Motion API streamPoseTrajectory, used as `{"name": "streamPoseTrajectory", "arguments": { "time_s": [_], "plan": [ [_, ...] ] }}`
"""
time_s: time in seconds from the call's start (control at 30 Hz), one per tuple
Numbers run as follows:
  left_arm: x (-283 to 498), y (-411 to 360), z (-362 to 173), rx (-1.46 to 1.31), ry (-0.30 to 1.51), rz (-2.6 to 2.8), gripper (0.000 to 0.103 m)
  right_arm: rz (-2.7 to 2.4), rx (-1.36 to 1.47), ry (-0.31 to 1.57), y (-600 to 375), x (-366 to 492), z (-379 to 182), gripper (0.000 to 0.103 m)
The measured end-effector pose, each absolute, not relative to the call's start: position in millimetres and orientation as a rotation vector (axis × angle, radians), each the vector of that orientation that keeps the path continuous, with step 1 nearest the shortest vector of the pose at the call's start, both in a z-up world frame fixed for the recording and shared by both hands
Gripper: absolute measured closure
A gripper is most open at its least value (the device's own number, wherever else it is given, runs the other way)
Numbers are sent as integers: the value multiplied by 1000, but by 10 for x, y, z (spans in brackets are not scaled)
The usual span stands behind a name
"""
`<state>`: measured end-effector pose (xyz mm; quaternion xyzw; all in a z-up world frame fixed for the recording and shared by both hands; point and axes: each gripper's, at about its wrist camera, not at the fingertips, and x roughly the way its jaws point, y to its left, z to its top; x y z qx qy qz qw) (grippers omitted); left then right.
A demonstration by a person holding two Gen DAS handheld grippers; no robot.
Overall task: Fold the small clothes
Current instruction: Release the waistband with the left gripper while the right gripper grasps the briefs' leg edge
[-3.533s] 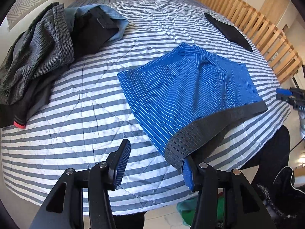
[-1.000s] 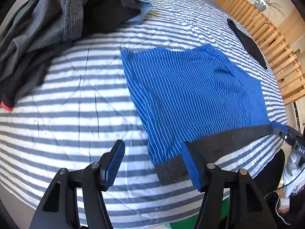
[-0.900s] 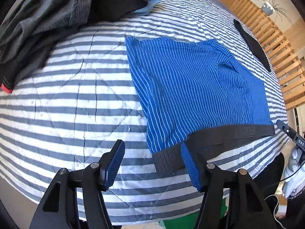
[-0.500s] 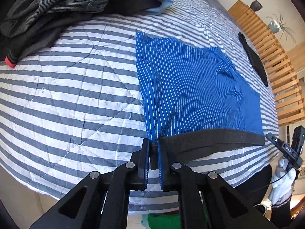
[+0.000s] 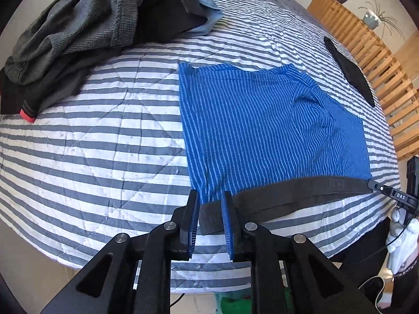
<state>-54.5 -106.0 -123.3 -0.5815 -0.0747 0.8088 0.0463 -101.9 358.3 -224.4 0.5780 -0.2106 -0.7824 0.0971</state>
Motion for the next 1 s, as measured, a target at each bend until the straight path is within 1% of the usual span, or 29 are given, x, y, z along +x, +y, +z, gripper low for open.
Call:
{"name": "streamPoseTrajectory", "arguments": {
  "time_s": [0.03,0.1,0.13,0.17,0.23,0.3,0.33,0.37,0.43,0.53,0.67,0.77,0.93,0.97,1.0],
  "plan": [
    [-551,-984,-1227,-1770,-208,2460,85,-2311,1735,-573,3542,-1017,-2260,68],
    [-586,-810,-1170,-1737,-188,2440,85,-2332,1749,-383,3413,-997,-2199,69],
    [-603,-682,-1136,-1712,-185,2421,85,-2326,1742,-323,3376,-985,-2161,70],
    [-624,-511,-1109,-1685,-182,2395,85,-2318,1719,-322,3385,-975,-2112,69],
    [-699,-16,-1099,-1626,-106,2345,85,-2312,1664,-441,3523,-1002,-2015,68],
    [-696,499,-1065,-1543,-29,2289,76,-2332,1632,-555,3707,-1081,-1955,68],
    [-681,742,-1041,-1511,-18,2250,68,-2348,1622,-595,3799,-1125,-1936,68],
    [-677,984,-1034,-1480,-4,2208,63,-2360,1611,-620,3869,-1168,-1915,68],
    [-660,1472,-1054,-1438,57,2130,60,-2384,1599,-631,3977,-1255,-1889,68],
    [-607,2117,-1142,-1403,170,2069,59,-2372,1582,-665,4102,-1392,-1875,68],
    [-639,2666,-1314,-1392,274,2061,54,-2347,1573,-690,4193,-1593,-1913,68],
    [-679,2883,-1502,-1418,346,2060,54,-2314,1577,-700,4207,-1758,-1994,68],
    [-725,2989,-1705,-1463,368,2047,54,-2272,1574,-710,4162,-2061,-2126,68],
    [-731,2991,-1716,-1461,366,2050,56,-2268,1574,-705,4143,-2120,-2148,68],
    [-747,2982,-1727,-1463,358,2055,59,-2266,1576,-698,4123,-2177,-2169,68]
  ]
}}
